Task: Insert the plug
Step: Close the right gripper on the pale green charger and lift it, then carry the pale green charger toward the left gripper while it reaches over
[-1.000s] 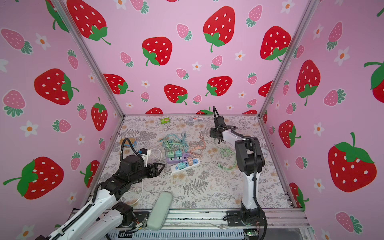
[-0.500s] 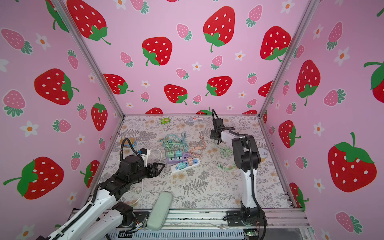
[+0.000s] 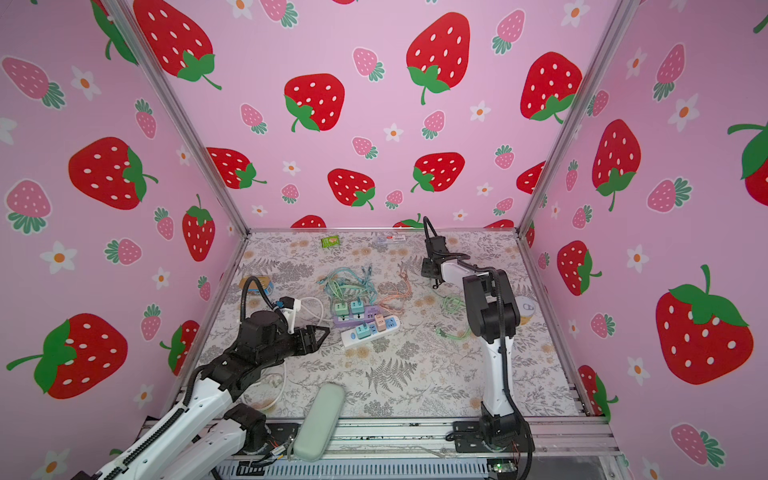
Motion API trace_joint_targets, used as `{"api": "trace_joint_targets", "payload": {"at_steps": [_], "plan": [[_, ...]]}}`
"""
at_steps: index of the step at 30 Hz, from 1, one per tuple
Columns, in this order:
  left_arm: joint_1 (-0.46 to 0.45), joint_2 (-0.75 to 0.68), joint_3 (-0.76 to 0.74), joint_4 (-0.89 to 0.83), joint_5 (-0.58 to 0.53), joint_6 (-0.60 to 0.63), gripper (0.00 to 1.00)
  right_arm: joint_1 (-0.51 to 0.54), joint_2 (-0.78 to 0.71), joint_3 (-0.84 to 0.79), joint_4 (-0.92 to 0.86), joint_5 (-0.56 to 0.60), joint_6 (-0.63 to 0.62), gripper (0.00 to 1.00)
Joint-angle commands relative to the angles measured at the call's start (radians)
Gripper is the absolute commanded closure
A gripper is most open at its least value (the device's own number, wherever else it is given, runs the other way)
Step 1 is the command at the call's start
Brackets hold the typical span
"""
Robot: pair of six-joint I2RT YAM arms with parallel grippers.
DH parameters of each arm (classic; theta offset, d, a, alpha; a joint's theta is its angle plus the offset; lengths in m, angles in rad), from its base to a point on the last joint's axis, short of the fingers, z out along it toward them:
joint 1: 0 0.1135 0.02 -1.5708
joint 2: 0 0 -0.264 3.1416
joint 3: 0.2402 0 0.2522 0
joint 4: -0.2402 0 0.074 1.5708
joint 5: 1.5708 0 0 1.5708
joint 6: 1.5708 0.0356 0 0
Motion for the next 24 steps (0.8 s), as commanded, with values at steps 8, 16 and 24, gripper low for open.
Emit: {"api": "trace_joint_targets", "payload": {"at_steps": [8, 16, 24], "plan": [[0.004, 0.002, 0.029, 0.0, 0.004, -0.021, 0.27, -0.008, -0.131, -0.079, 0.061, -0.15, -0.173, 0.75], [0.004, 0.079, 0.085, 0.019, 0.011, 0.014, 0.27, -0.007, -0.365, -0.236, 0.142, -0.311, -0.331, 0.76], [0.004, 0.153, 0.17, 0.032, 0.059, 0.056, 0.27, 0.035, -0.557, -0.367, 0.209, -0.481, -0.512, 0.82]]}}
